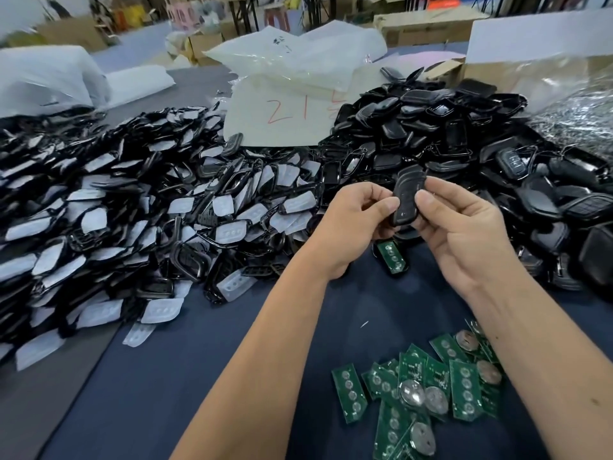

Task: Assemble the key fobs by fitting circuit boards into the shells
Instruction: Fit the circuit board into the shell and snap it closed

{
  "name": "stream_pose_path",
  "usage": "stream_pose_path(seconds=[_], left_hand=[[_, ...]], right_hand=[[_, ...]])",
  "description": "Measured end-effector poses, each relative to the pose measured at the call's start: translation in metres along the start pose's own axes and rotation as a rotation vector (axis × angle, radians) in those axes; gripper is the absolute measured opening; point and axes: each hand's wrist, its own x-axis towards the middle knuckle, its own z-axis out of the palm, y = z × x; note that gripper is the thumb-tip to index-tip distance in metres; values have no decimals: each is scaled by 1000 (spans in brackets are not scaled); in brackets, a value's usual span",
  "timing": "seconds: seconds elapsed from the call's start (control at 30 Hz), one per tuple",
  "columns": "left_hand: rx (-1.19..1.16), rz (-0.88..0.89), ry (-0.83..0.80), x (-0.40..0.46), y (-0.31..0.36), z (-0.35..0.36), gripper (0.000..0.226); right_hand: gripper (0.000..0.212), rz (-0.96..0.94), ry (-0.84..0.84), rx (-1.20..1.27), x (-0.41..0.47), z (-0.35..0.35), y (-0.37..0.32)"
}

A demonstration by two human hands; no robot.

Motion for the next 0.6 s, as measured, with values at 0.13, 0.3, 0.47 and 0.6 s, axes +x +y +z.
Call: stream_pose_path(seconds=[0.13,0.3,0.47,0.6], left_hand=[[426,170,145,-1,-4,4,5],[726,311,82,-8,2,17,4],[837,301,32,-10,10,6,24],[1196,52,15,-12,4,-8,61]], right_hand=[[14,-59,121,-203,-3,3,7],[20,-101,207,-249,-5,6,9],[15,-43,195,-150,0,0,7],[10,11,164,1,7,-11,-2]])
